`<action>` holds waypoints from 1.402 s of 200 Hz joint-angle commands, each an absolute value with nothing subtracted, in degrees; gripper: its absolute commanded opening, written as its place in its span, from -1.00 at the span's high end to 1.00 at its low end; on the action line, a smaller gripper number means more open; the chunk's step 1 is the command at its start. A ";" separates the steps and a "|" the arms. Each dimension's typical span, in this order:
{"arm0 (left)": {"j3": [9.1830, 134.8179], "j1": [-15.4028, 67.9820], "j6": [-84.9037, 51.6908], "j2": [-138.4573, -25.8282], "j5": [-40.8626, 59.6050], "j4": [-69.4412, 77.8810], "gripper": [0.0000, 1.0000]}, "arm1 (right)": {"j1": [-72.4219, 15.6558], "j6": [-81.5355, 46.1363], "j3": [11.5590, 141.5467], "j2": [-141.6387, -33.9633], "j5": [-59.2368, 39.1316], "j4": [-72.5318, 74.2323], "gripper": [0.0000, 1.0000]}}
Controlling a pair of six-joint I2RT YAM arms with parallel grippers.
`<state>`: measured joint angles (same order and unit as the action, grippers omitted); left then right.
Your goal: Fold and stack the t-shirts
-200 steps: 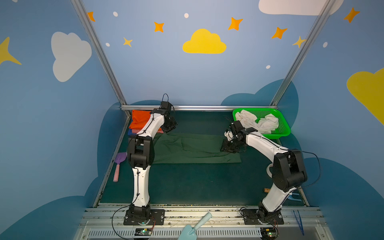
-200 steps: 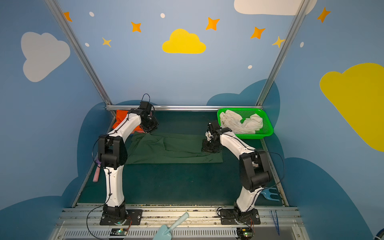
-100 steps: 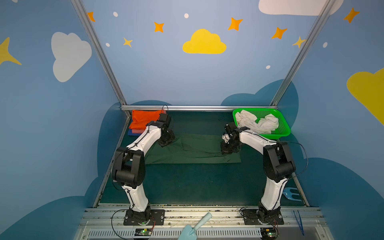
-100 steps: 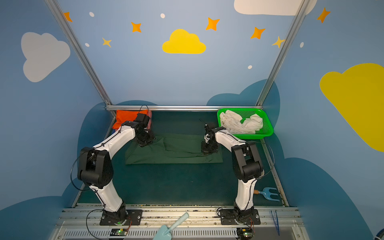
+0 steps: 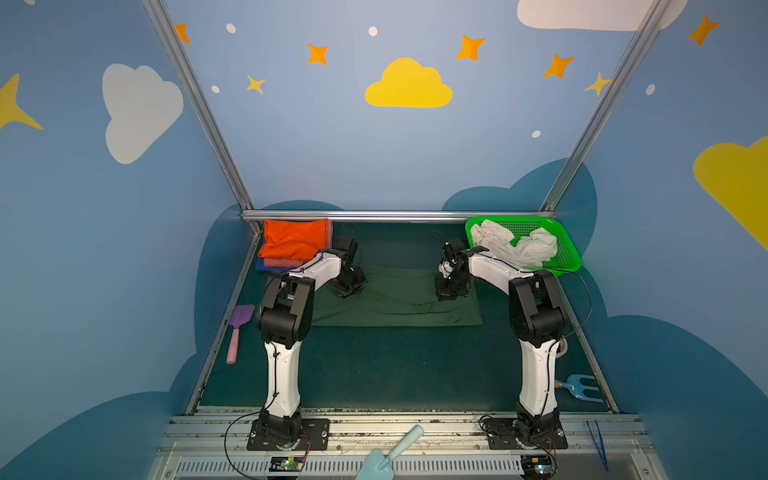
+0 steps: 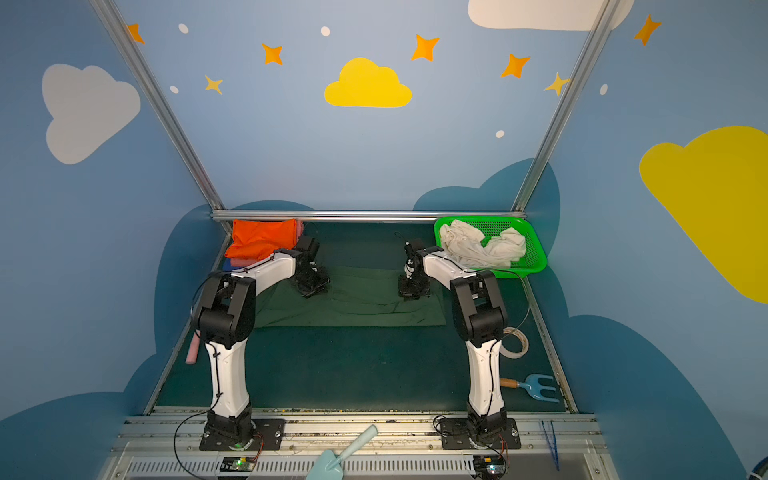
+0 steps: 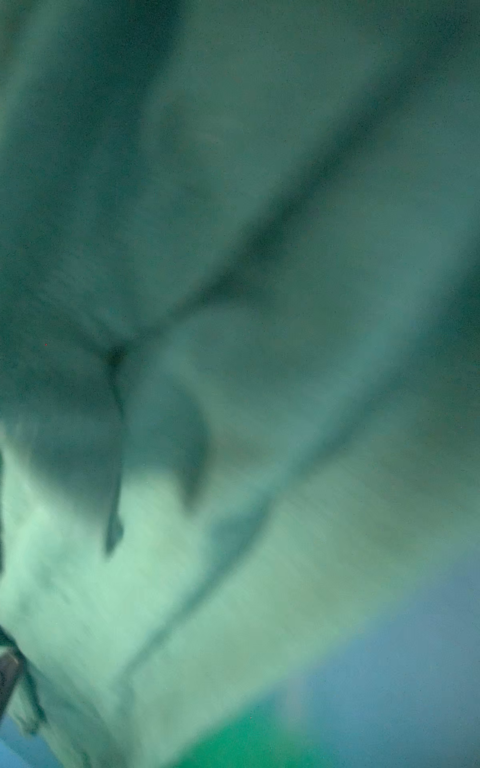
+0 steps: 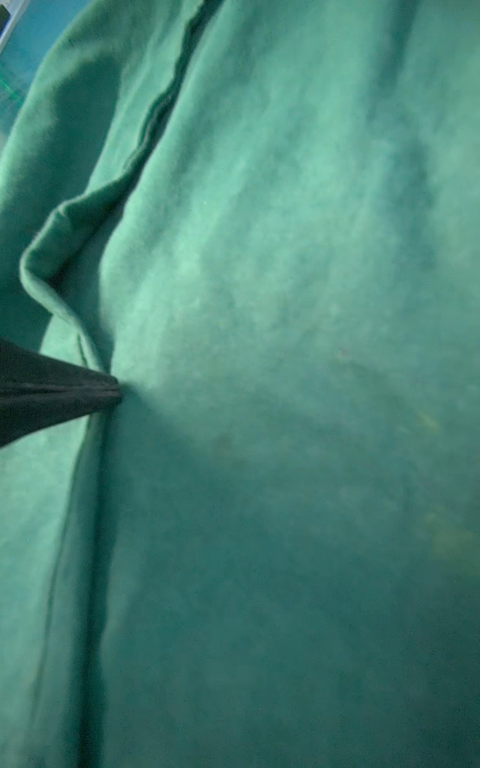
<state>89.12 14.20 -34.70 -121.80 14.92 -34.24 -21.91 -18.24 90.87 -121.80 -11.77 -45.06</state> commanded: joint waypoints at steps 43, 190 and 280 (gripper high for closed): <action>91.42 12.57 -34.27 -119.06 15.47 -33.14 0.87 | -21.18 -16.66 97.02 -119.99 -11.69 -48.73 0.75; 75.11 10.99 -34.19 -107.89 0.79 -38.42 0.89 | -22.55 -17.42 93.56 -126.49 -7.10 -47.44 0.19; 74.74 13.89 -34.53 -114.40 1.17 -36.63 0.89 | -23.65 -24.93 65.16 -110.25 -4.31 -41.55 0.19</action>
